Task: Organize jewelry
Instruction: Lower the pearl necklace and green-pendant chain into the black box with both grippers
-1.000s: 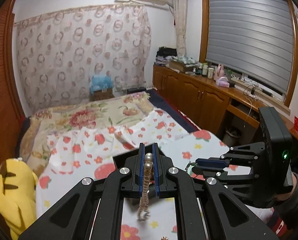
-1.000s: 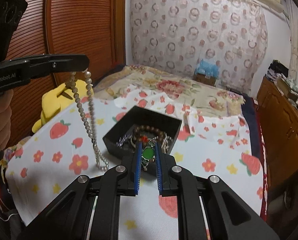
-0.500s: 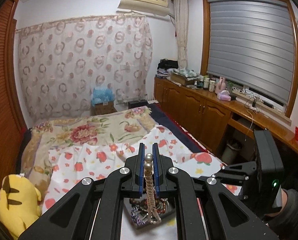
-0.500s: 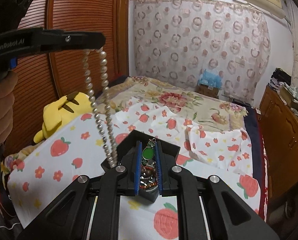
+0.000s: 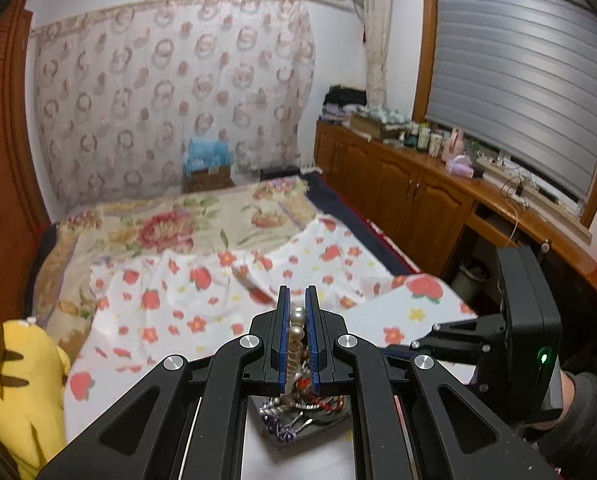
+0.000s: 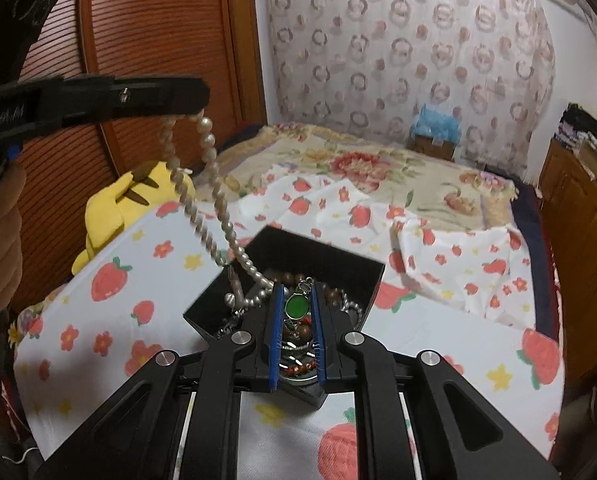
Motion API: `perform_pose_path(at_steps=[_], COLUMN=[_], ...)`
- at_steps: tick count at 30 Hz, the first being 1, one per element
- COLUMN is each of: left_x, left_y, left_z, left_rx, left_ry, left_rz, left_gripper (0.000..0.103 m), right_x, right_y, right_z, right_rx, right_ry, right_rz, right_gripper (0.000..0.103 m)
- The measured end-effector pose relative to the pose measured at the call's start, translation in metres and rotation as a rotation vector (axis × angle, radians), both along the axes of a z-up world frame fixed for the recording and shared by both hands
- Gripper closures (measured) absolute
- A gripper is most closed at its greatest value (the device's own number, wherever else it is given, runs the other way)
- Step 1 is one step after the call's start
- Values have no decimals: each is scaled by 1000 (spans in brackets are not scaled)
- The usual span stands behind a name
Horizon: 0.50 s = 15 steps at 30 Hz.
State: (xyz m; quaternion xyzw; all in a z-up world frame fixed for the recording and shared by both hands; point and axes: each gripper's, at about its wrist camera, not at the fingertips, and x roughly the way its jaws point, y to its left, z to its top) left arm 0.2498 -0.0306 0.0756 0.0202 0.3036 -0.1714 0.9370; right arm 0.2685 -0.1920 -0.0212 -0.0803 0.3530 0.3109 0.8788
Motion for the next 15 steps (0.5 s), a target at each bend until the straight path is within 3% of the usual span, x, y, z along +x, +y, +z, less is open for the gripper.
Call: perform_pose_path(at_steps=[7, 12, 15], left_x=[0, -2, -13], left_y=[3, 3, 3], left_z=[-28, -36, -46], left_rx=[9, 12, 20], left_ry=[46, 59, 65], left_rz=[2, 4, 7], left_gripper=[96, 95, 78], right_x=[4, -16, -36], right_y=[-3, -19, -30], right_z=[-9, -5, -8], right_rx=[1, 17, 13], right_ry=[16, 2, 6], right_rz=[-19, -44, -50], right_gripper=[86, 85, 85])
